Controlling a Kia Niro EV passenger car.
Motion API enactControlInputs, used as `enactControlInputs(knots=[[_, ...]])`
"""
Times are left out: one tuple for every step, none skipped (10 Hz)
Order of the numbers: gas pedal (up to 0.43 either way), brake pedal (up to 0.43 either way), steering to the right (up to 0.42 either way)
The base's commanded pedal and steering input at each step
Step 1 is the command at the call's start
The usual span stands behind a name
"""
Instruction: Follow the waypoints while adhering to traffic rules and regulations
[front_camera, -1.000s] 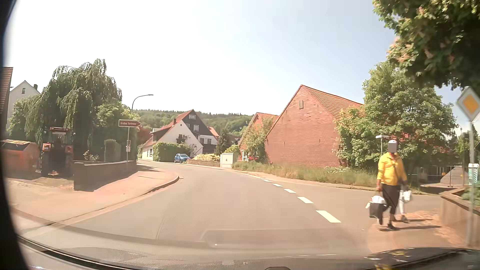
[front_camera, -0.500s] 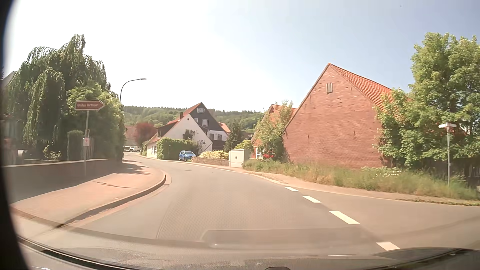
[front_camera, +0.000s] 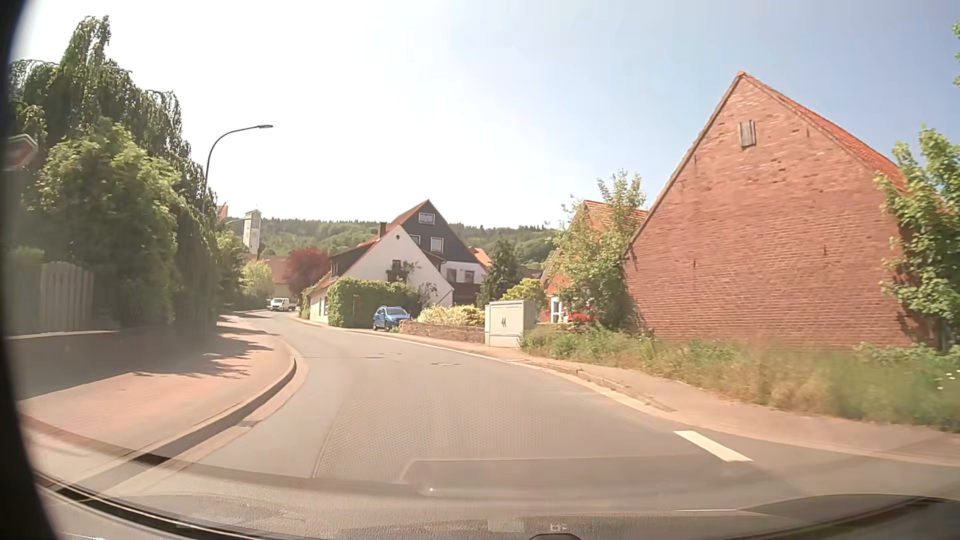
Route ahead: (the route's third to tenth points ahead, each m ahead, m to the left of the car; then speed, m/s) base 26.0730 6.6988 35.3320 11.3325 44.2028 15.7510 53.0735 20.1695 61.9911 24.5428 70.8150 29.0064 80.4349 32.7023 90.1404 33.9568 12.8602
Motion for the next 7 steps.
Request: enactControlInputs(knots=[[0.197, 0.000, -0.068], [0.197, 0.000, -0.072], [0.209, 0.000, -0.075], [0.220, 0.000, -0.076], [0.220, 0.000, -0.076], [0.220, 0.000, -0.077], [0.228, 0.000, -0.078]])
